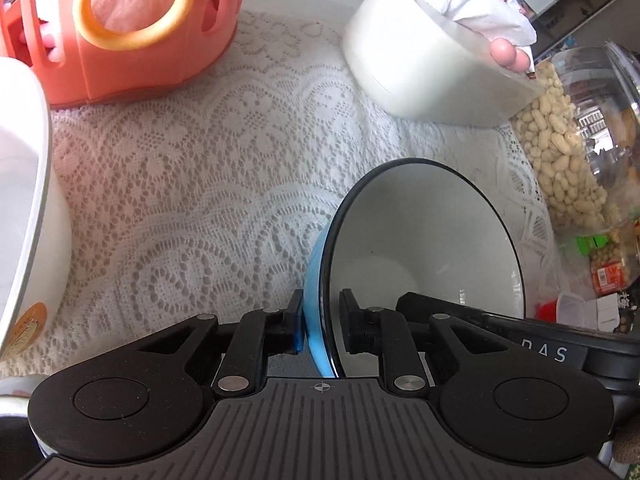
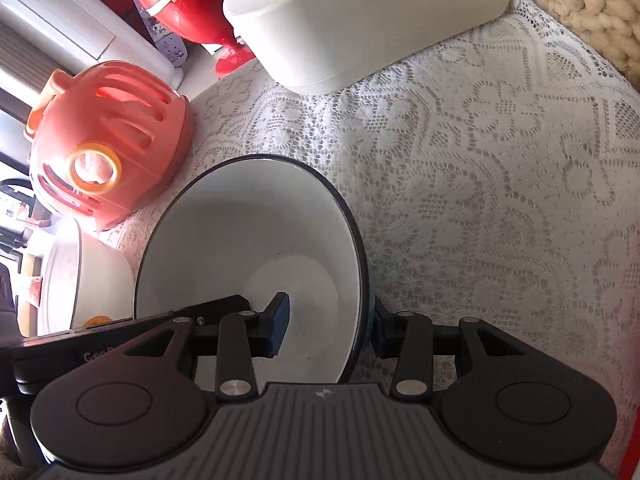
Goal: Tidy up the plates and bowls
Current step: 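Lift the blue bowl with both tools and lower it into the gold-rimmed bowl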
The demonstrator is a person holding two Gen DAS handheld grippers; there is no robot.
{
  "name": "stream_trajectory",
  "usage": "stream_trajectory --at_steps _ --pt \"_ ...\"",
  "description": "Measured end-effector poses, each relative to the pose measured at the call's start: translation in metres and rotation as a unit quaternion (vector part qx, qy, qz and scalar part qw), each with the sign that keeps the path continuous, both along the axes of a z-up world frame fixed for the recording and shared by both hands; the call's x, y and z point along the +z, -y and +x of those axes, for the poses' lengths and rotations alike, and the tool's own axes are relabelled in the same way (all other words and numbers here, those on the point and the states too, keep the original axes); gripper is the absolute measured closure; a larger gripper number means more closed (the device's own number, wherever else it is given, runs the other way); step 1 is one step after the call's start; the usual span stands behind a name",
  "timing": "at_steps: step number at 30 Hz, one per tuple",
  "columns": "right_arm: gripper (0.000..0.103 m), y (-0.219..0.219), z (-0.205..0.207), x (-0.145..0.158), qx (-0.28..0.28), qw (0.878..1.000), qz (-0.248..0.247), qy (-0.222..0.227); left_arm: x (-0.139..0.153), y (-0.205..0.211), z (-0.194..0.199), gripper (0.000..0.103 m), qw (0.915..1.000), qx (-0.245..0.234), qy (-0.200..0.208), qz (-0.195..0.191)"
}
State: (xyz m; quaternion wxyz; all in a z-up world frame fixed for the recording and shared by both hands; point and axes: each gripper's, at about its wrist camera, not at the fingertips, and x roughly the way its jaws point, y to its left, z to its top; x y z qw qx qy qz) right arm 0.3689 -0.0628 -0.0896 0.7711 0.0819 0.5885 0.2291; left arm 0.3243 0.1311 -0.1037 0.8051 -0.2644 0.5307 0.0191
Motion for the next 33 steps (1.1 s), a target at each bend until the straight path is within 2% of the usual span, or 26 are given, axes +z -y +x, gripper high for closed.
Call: stream_trajectory --at_steps 6,11,16,20,26,32,33 --pt "0.061 0.003 0.000 -0.001 -0.001 1.000 0.007 -0.001 -0.002 -0.003 0.002 0.078 0.9998 0.001 0.016 -0.012" --pt "0.062 0.002 0.002 0.000 -0.010 1.000 0.002 -0.002 -0.006 -0.012 0.003 0.081 0.9984 0.024 0.028 -0.044" --pt "0.062 -0.005 -0.001 0.006 -0.024 0.996 -0.061 0.061 -0.006 -0.011 0.003 0.084 0.9983 0.028 0.028 -0.043" --pt "0.062 -0.008 -0.002 0.004 0.001 0.999 -0.036 0.041 -0.005 -0.010 0.003 0.082 0.9985 0.023 0.030 -0.038" --pt "0.061 -0.009 -0.004 0.004 0.012 0.998 -0.040 0.047 -0.007 -0.010 0.002 0.082 0.9985 0.024 0.032 -0.039" --pt "0.061 -0.007 -0.005 0.004 0.005 0.998 -0.029 0.047 -0.007 -0.008 0.003 0.076 0.9985 0.020 0.039 -0.034" --pt "0.061 -0.006 -0.005 0.004 0.004 0.999 -0.027 0.046 -0.007 -0.008 0.003 0.073 0.9983 0.020 0.041 -0.037"
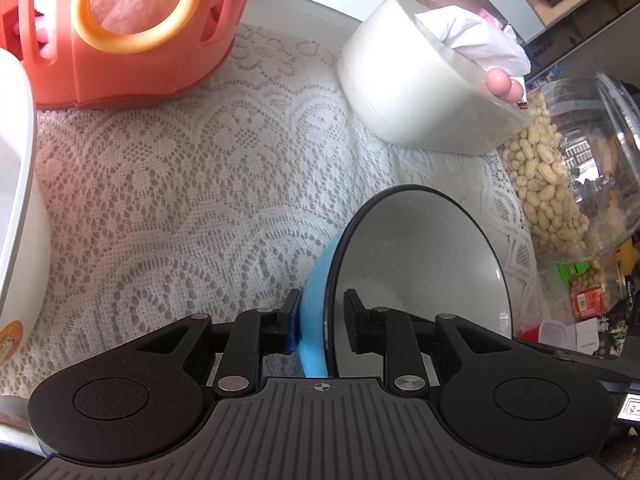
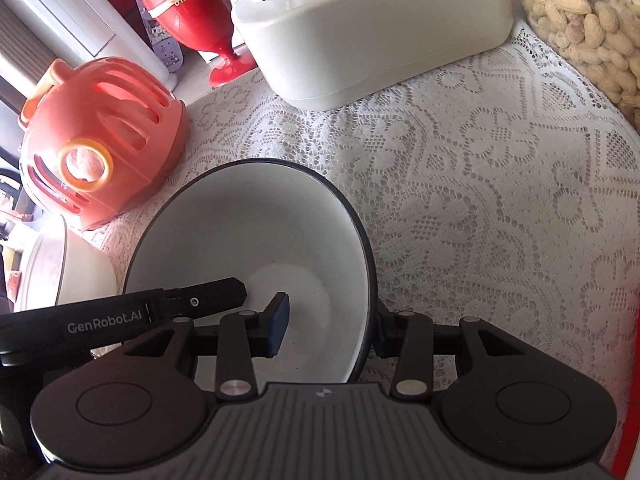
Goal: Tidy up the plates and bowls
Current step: 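Lift the blue bowl with both tools and lower it into the gold-rimmed bowl, then open both tools and move them to the white plastic bowl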
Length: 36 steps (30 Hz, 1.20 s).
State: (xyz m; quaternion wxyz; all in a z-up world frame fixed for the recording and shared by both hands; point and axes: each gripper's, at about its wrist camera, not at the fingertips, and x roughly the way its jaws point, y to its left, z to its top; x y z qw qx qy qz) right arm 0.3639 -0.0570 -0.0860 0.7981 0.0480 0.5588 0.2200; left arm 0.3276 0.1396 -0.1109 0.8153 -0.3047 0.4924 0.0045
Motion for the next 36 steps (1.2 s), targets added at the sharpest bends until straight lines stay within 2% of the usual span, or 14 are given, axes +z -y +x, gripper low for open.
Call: stream_trajectory --at_steps 2,7,14,18,20,25,29,32,36 --pt "0.061 0.001 -0.001 0.001 -0.002 1.000 0.002 -0.003 0.001 0.002 0.001 0.068 1.0000 -0.004 0.003 0.000" --pt "0.064 -0.002 -0.004 0.014 -0.010 1.000 -0.011 0.008 0.015 0.009 -0.003 0.067 0.9998 -0.014 0.009 0.012" --pt "0.063 0.015 -0.033 0.087 -0.015 0.997 0.016 0.076 0.082 0.022 -0.037 0.066 0.9954 -0.053 0.079 0.010" --pt "0.063 0.039 -0.056 0.110 -0.005 0.997 0.051 0.053 0.098 0.030 -0.072 0.066 0.9926 -0.084 0.087 -0.004" --pt "0.063 0.050 -0.070 0.110 0.003 0.998 0.053 0.041 0.095 0.038 -0.086 0.066 0.9924 -0.097 0.075 -0.001" --pt "0.063 0.062 -0.108 0.081 0.017 0.999 0.026 -0.011 0.085 0.067 -0.115 0.066 0.9885 -0.133 0.044 0.057" --pt "0.063 0.072 -0.124 0.055 0.010 0.999 0.035 -0.034 0.063 0.066 -0.120 0.067 0.9908 -0.125 0.010 0.052" --pt "0.062 0.071 -0.133 0.052 0.012 1.000 0.009 0.007 0.060 0.067 -0.126 0.067 0.9911 -0.122 0.005 0.055" --pt "0.062 0.075 -0.144 0.058 0.021 0.999 0.005 0.045 0.064 0.069 -0.126 0.067 0.9902 -0.123 -0.003 0.065"
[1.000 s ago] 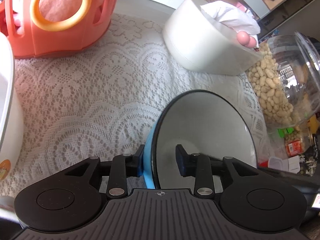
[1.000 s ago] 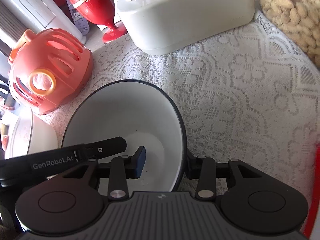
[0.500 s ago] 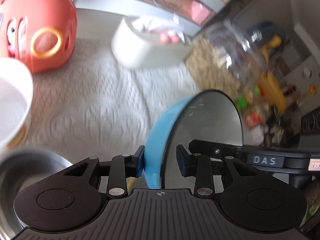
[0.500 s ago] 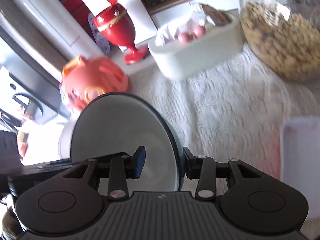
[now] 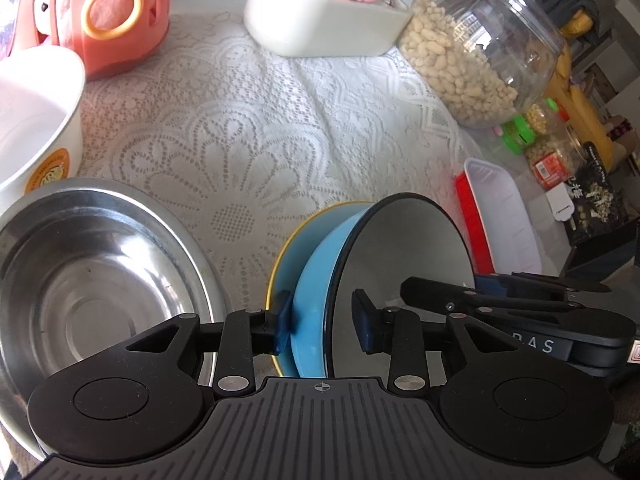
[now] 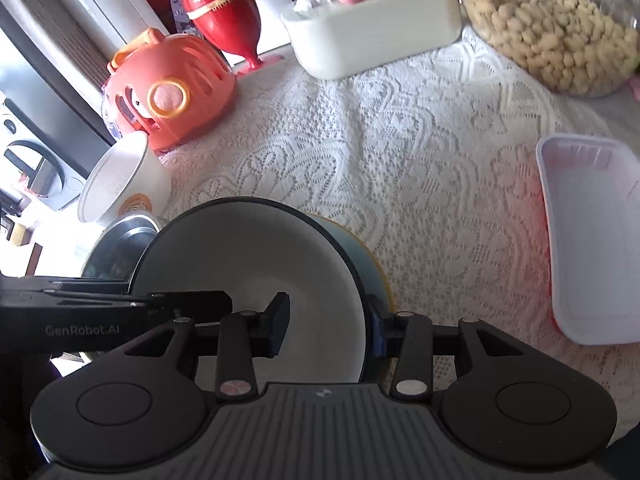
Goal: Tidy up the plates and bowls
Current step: 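Open both tools and move them to the white plastic bowl, then grasp the white plastic bowl rim with both tools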
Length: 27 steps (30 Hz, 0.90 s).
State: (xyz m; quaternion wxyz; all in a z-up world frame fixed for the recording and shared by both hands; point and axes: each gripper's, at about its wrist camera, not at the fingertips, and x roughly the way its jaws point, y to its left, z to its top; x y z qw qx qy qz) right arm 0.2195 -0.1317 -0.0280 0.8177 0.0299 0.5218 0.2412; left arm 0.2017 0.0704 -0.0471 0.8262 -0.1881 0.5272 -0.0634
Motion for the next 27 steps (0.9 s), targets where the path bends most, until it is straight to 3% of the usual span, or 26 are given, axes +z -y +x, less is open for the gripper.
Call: stream_trajectory --at_steps 3,7,9,11,15,18,20,24,27 --pt "0.062 0.006 0.000 0.004 -0.007 1.000 0.008 0.009 0.015 0.001 0.000 0.069 0.9997 -0.008 0.004 0.023" --pt "0.062 0.011 0.000 0.023 -0.009 0.999 0.007 0.052 0.043 -0.020 0.004 0.075 0.9999 -0.011 0.006 0.000" --pt "0.062 0.012 0.002 0.034 -0.009 0.997 0.003 0.073 0.056 -0.045 0.005 0.075 0.9997 0.007 0.013 -0.020" --pt "0.062 0.008 0.006 0.047 -0.007 0.995 -0.005 0.095 0.073 -0.075 0.004 0.075 0.9983 0.046 0.035 0.001" --pt "0.058 -0.020 0.020 0.073 0.013 0.992 -0.014 0.128 0.098 -0.152 0.002 0.075 0.9810 0.159 0.079 0.079" --pt "0.054 -0.055 0.039 0.078 0.022 0.993 -0.012 0.114 0.086 -0.199 -0.005 0.075 0.9613 0.233 0.061 0.134" --pt "0.054 -0.083 0.052 0.073 0.035 0.996 -0.008 0.088 0.070 -0.223 -0.015 0.075 0.9551 0.267 0.058 0.116" --pt "0.054 -0.146 0.074 0.053 0.068 0.997 -0.007 0.026 0.026 -0.264 -0.029 0.075 0.9413 0.334 0.046 0.023" --pt "0.053 -0.193 0.090 0.034 0.081 0.997 -0.014 -0.004 0.019 -0.273 -0.028 0.075 0.9390 0.342 0.035 0.014"
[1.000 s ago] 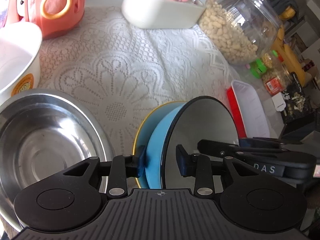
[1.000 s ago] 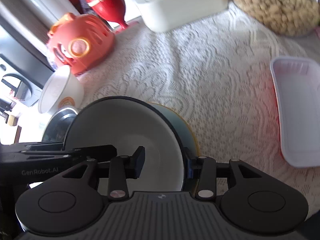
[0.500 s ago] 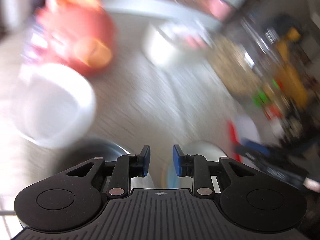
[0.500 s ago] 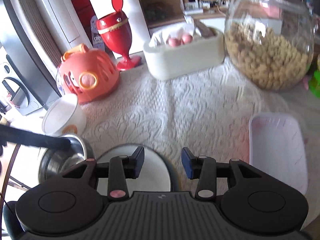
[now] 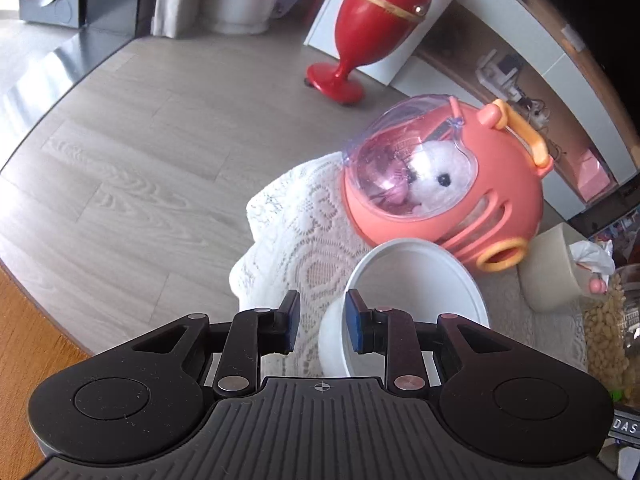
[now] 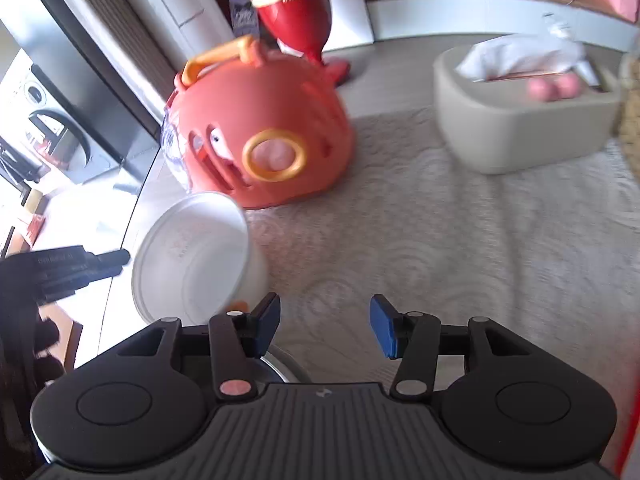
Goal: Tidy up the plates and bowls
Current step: 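Grasp the white plastic bowl rim with both tools, then carry the white bowl with both tools and set it into the blue bowl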
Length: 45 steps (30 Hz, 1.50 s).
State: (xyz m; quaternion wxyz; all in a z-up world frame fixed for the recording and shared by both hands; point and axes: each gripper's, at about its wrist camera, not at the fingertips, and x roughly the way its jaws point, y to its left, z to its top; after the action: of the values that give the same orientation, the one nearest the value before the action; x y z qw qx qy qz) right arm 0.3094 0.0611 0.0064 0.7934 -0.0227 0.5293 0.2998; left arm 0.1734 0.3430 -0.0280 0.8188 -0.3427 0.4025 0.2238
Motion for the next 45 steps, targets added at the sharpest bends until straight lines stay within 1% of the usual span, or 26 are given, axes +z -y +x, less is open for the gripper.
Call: stream_trajectory --at_steps 2,6,7,8,9,10,11,13,15,17,21,24,26,27,29,31,33,35,37,39,43,45 --pt "0.053 -0.028 0.007 -0.011 0.016 1.000 0.002 -0.014 -0.002 0.003 0.003 0.075 1.0000 -0.010 0.002 0.000" --pt "0.053 -0.071 0.013 -0.035 0.024 0.999 -0.003 -0.022 -0.020 0.009 0.017 0.075 0.9991 -0.033 0.000 -0.027" --pt "0.057 -0.077 0.012 -0.042 0.026 0.999 -0.002 -0.031 -0.023 0.012 0.018 0.074 0.9988 -0.038 -0.002 -0.032" --pt "0.068 -0.080 0.011 -0.049 0.033 0.998 0.004 -0.046 -0.025 0.014 0.019 0.072 0.9986 -0.041 -0.002 -0.034" --pt "0.074 -0.081 0.009 -0.054 0.042 0.997 0.015 -0.063 -0.023 0.017 0.020 0.070 0.9987 -0.045 -0.005 -0.022" --pt "0.076 -0.081 0.006 -0.055 0.046 0.997 0.017 -0.067 -0.019 0.020 0.020 0.071 0.9987 -0.049 -0.001 -0.013" --pt "0.076 -0.081 0.002 -0.053 0.053 0.997 0.019 -0.059 -0.013 0.022 0.020 0.071 0.9985 -0.054 0.008 -0.009" --pt "0.076 -0.073 -0.004 -0.039 0.067 0.997 0.024 -0.023 -0.001 0.032 0.023 0.071 0.9972 -0.066 0.031 -0.010" --pt "0.076 -0.055 -0.006 -0.022 0.064 0.997 0.031 0.008 0.012 0.049 0.030 0.071 0.9956 -0.080 0.048 -0.011" --pt "0.076 -0.031 -0.005 -0.009 0.052 0.998 0.039 0.025 0.022 0.070 0.044 0.071 0.9928 -0.102 0.061 -0.012" --pt "0.075 0.027 0.008 0.003 -0.006 0.998 0.034 0.044 0.025 0.120 0.085 0.071 0.9854 -0.157 0.053 -0.038" --pt "0.074 0.071 0.017 0.001 -0.049 0.997 0.024 0.053 0.016 0.153 0.114 0.071 0.9814 -0.175 0.034 -0.071" --pt "0.073 0.096 0.020 -0.004 -0.072 0.996 0.013 0.047 0.004 0.170 0.125 0.071 0.9779 -0.186 0.025 -0.093" --pt "0.073 0.107 0.023 -0.008 -0.082 0.996 0.007 0.043 -0.003 0.177 0.129 0.071 0.9753 -0.197 0.024 -0.097" --pt "0.073 0.125 0.028 -0.021 -0.099 0.995 -0.004 0.028 -0.016 0.189 0.130 0.073 0.9703 -0.222 0.021 -0.093" --pt "0.073 0.142 0.030 -0.034 -0.114 0.993 -0.009 0.010 -0.027 0.196 0.130 0.073 0.9701 -0.227 0.003 -0.086" --pt "0.073 0.151 0.031 -0.048 -0.130 0.991 -0.016 -0.006 -0.033 0.200 0.127 0.073 0.9706 -0.228 -0.004 -0.077" --pt "0.073 0.154 0.034 -0.059 -0.143 0.989 -0.016 -0.021 -0.039 0.198 0.122 0.073 0.9729 -0.222 -0.015 -0.063" --pt "0.073 0.155 0.034 -0.064 -0.150 0.988 -0.008 -0.039 -0.046 0.193 0.121 0.073 0.9750 -0.210 -0.023 -0.069" --pt "0.073 0.151 0.035 -0.066 -0.147 0.988 0.001 -0.051 -0.047 0.188 0.121 0.073 0.9755 -0.205 -0.020 -0.078" --pt "0.073 0.133 0.034 -0.057 -0.124 0.991 0.000 -0.042 -0.045 0.189 0.121 0.072 0.9728 -0.214 -0.009 -0.087" --pt "0.072 0.127 0.036 -0.055 -0.120 0.992 -0.006 -0.036 -0.044 0.191 0.121 0.072 0.9732 -0.215 -0.013 -0.080"
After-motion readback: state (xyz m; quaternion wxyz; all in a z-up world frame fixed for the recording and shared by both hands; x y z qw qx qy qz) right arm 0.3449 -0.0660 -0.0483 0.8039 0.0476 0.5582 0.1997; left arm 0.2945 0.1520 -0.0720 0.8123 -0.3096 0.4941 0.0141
